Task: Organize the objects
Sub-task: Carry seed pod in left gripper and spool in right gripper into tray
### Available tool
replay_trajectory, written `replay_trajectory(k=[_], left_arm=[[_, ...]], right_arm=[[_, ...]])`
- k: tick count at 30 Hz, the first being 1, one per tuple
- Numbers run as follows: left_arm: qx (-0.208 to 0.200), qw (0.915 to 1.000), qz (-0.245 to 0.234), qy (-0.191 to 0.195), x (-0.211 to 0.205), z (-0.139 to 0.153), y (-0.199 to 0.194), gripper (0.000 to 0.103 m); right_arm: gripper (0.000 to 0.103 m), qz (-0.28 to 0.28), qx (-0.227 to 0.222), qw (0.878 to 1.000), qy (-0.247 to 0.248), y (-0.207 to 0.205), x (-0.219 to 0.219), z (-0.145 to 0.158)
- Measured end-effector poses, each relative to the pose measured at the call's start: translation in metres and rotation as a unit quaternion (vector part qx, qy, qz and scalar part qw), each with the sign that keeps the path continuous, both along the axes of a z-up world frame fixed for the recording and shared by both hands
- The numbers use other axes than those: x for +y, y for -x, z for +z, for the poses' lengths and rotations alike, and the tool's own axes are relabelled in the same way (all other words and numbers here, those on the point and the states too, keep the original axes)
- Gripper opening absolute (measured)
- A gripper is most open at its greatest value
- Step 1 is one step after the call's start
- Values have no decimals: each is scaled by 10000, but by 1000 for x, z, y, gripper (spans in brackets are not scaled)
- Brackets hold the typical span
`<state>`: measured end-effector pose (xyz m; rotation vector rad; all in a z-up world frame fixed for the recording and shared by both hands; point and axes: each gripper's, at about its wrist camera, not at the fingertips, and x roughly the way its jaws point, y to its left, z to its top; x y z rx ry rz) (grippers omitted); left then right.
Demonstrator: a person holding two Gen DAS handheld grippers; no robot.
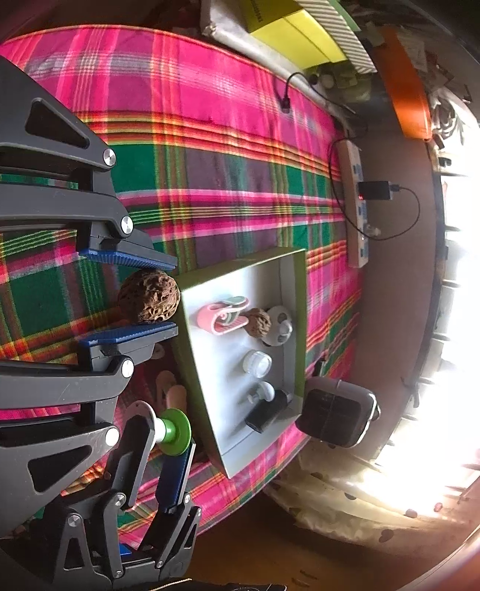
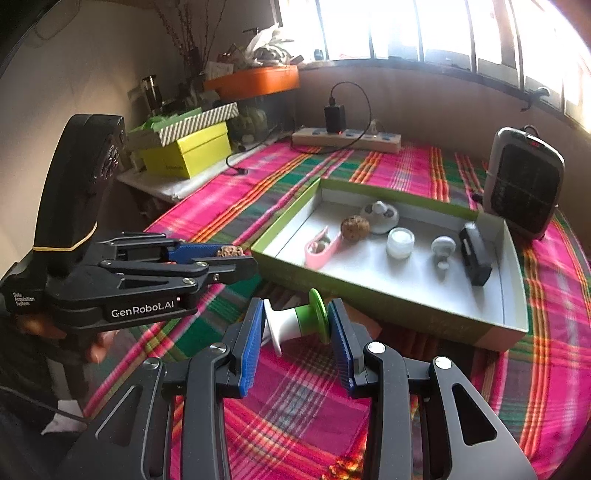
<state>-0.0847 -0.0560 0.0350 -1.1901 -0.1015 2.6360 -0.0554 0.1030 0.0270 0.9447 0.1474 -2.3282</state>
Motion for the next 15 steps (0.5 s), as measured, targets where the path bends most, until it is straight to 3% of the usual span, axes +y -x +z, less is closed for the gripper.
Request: replay_trajectory(k=[15], left_arm=[[114, 9999, -120, 2, 9, 17, 41, 27]], right_arm=[[37, -470, 81, 9988, -68, 31, 9, 11]])
